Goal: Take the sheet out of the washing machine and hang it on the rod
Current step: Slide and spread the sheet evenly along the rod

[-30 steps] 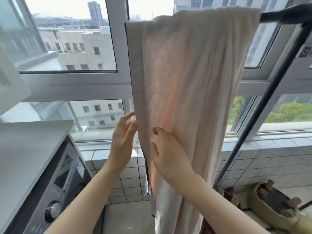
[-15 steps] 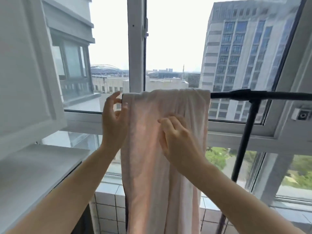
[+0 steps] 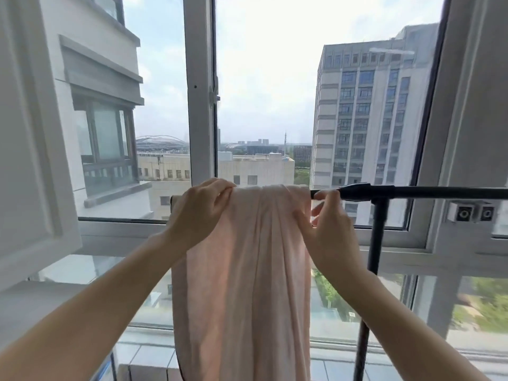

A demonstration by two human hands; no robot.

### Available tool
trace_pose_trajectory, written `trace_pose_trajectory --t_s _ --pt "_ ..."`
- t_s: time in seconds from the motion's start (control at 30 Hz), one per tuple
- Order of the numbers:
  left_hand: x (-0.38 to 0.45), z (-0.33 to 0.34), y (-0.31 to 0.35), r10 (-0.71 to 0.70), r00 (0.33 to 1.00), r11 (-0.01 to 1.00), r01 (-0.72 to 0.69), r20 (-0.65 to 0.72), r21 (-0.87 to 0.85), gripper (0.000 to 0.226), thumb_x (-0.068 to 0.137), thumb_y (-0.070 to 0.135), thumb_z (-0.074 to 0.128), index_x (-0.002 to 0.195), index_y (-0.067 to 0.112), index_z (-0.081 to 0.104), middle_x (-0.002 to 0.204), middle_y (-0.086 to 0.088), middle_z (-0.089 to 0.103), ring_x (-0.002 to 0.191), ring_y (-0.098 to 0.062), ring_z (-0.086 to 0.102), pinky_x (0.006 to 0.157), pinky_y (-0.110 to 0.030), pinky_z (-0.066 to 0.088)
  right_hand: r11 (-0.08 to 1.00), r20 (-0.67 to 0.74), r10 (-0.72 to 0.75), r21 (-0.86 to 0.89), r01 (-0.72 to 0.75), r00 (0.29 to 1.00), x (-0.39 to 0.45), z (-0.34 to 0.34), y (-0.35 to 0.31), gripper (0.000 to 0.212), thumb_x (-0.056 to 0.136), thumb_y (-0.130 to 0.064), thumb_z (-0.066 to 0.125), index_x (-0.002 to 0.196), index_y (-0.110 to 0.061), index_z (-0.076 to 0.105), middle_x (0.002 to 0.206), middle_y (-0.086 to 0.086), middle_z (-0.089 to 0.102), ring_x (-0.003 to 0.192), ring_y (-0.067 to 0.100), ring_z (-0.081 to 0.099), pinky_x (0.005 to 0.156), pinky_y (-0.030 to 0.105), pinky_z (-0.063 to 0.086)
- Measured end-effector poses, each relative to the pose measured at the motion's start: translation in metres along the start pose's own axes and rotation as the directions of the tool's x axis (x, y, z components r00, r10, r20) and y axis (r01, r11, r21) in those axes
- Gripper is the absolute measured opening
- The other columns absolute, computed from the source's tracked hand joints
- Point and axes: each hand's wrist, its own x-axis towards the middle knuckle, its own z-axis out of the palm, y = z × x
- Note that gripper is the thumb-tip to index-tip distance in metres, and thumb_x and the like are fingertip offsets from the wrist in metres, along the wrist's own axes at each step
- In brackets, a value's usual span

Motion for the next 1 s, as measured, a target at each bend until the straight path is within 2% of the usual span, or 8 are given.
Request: trace_pose_trajectory --t_s 0.07,0.17,0.3,0.5,0.63,0.73,0.9,1.0 --pt "0.004 0.006 0.001 -0.008 1.0 1.0 0.007 0.009 0.027 0.018 0.099 0.023 0.051 0.102 0.017 0.068 0.089 0.002 0.073 0.08 -0.018 0.068 0.064 -0.026 0.04 0.997 0.034 0.064 0.043 -0.066 0.997 0.001 0.0 0.001 0.036 0.092 -0.041 0.06 0.108 -0.01 0.051 0.077 -0.006 0.061 0.067 0.009 0.061 0.061 0.031 0.053" --pt "0.005 0.012 -0.002 0.003 1.0 0.996 -0.001 -0.021 0.086 0.019 0.099 0.026 0.051 0.1 0.019 0.068 0.076 0.001 0.072 0.07 -0.021 0.068 0.053 -0.025 0.032 0.978 0.079 0.124 0.157 -0.135 0.989 0.005 0.002 -0.005 0.022 0.09 -0.037 0.063 0.09 -0.015 0.06 0.071 -0.01 0.06 0.062 0.0 0.057 0.054 0.012 0.046" --pt "0.004 0.018 -0.01 0.049 0.997 0.997 -0.046 -0.053 0.062 0.035 0.099 0.038 0.039 0.1 0.019 0.068 0.077 0.0 0.072 0.07 -0.024 0.068 0.059 -0.03 0.041 0.905 0.128 0.251 0.322 -0.279 0.96 0.019 0.008 -0.012 0.027 0.094 -0.031 0.057 0.077 -0.011 0.061 0.062 -0.006 0.056 0.056 0.007 0.05 0.044 0.013 0.035" --pt "0.001 0.025 -0.018 0.05 0.993 0.989 -0.034 -0.108 0.144 0.04 0.097 0.045 0.03 0.095 0.026 0.066 0.071 0.003 0.068 0.068 -0.026 0.066 0.058 -0.03 0.028 0.98 0.036 0.134 0.142 -0.138 0.99 0.032 0.003 -0.022 0.027 0.094 -0.029 0.059 0.072 -0.014 0.064 0.055 -0.004 0.058 0.047 0.008 0.051 0.044 0.015 0.036" --pt "0.0 0.028 -0.017 0.068 0.992 0.985 -0.051 -0.104 0.163 0.04 0.098 0.046 0.027 0.094 0.027 0.062 0.073 0.003 0.069 0.07 -0.027 0.066 0.059 -0.029 0.031 0.999 -0.053 0.046 -0.001 -0.047 0.998 0.044 -0.015 -0.023 0.027 0.093 -0.026 0.059 0.068 -0.014 0.063 0.053 -0.004 0.057 0.048 0.009 0.053 0.048 0.023 0.038" --pt "0.0 0.027 -0.014 0.096 0.988 0.987 -0.079 -0.118 0.143 0.039 0.099 0.044 0.029 0.092 0.024 0.062 0.07 0.004 0.068 0.066 -0.026 0.066 0.06 -0.028 0.032 0.998 -0.057 0.067 0.002 -0.067 0.996 0.054 -0.026 -0.018 0.028 0.094 -0.022 0.058 0.071 -0.01 0.063 0.052 -0.003 0.055 0.044 0.008 0.049 0.048 0.022 0.035" --pt "-0.001 0.025 -0.016 0.088 0.988 0.989 -0.071 -0.13 0.129 0.042 0.098 0.045 0.029 0.09 0.023 0.063 0.068 0.004 0.068 0.064 -0.026 0.065 0.057 -0.028 0.033 0.986 -0.205 0.162 -0.015 -0.169 0.965 0.062 -0.047 -0.008 0.037 0.097 -0.026 0.051 0.061 -0.015 0.05 0.051 -0.002 0.05 0.048 0.017 0.048 0.048 0.027 0.033" --pt "0.0 0.026 -0.015 0.075 0.989 0.993 -0.062 -0.128 0.102 0.042 0.097 0.046 0.028 0.091 0.024 0.064 0.069 0.004 0.068 0.065 -0.026 0.065 0.057 -0.029 0.034 0.965 -0.026 0.221 -0.135 -0.223 0.975 0.041 -0.039 -0.015 0.048 0.096 -0.044 0.046 0.062 -0.01 0.055 0.059 0.003 0.059 0.058 0.025 0.058 0.056 0.032 0.042"
